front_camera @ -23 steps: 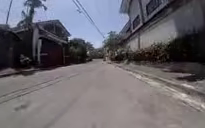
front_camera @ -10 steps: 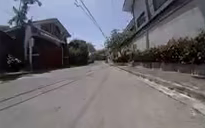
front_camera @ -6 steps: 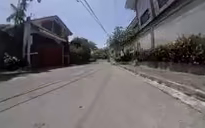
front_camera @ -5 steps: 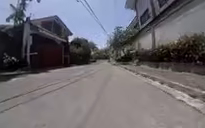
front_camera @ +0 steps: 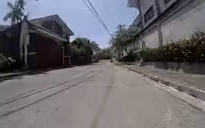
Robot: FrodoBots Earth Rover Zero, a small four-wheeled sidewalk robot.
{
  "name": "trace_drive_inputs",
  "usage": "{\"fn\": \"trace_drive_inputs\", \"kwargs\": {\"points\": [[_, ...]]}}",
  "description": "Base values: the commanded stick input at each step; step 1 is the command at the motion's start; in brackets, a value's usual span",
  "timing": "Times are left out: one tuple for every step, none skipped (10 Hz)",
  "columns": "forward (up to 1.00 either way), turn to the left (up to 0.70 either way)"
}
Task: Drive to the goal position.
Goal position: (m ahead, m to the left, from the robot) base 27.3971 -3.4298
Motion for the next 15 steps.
{"fn": "trace_drive_inputs", "kwargs": {"points": [[1.0, 0.06], [1.0, 0.06], [1.0, 0.06], [1.0, 0.06], [1.0, 0.06], [1.0, -0.02], [1.0, -0.34], [1.0, -0.34], [1.0, -0.34], [1.0, -0.34], [1.0, -0.34], [1.0, -0.34], [1.0, 0.02], [1.0, 0.06], [1.0, 0.06]]}}
